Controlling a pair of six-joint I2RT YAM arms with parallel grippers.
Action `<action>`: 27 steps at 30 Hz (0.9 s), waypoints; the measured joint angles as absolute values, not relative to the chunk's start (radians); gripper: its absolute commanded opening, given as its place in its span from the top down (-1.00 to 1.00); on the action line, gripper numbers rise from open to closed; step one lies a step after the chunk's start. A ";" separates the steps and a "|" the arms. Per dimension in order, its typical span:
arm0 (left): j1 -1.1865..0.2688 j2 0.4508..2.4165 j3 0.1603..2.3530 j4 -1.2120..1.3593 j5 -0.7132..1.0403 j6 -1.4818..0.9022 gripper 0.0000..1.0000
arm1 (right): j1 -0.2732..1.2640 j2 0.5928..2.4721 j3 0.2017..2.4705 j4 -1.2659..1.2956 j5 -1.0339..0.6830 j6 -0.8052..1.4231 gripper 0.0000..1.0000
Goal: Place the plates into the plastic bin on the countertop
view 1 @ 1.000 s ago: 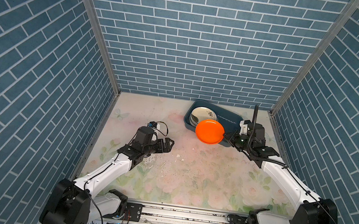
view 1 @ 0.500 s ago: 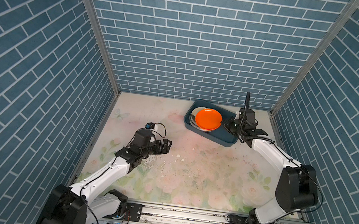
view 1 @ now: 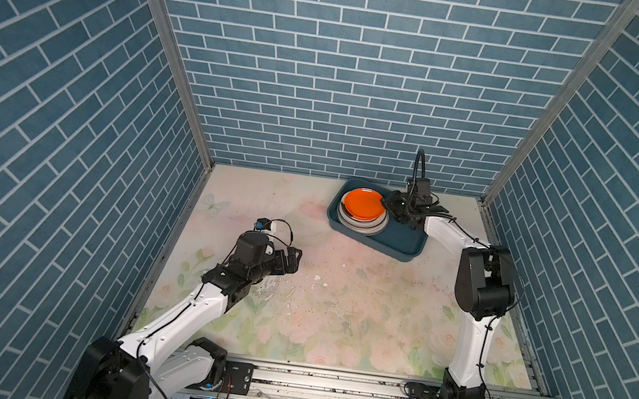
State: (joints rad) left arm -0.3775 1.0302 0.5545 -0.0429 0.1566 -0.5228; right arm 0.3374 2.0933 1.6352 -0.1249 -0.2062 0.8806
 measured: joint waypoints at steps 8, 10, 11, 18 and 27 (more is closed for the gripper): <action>-0.377 1.030 0.549 -0.047 0.147 -0.520 -0.99 | 0.337 2.026 1.585 -0.188 -0.193 0.811 -0.59; -0.377 1.030 0.545 -0.047 0.141 -0.519 -0.99 | 0.337 1.951 1.514 -0.204 -0.168 0.789 -0.61; -0.377 1.030 0.542 -0.047 0.136 -0.520 -0.99 | 0.337 1.905 1.471 -0.208 -0.151 0.775 -0.63; -0.377 0.994 0.522 -0.052 0.065 -0.514 -0.99 | 0.324 1.515 1.117 -0.169 0.051 0.681 -0.82; -0.358 0.972 0.521 -0.090 -0.113 -0.435 -0.99 | 0.252 1.109 0.619 0.022 0.440 0.546 -0.97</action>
State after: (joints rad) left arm -0.3584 0.9722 0.5213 -0.0898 -0.1127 -0.4355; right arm 0.2516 1.1091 0.6193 0.0219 0.4400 0.5465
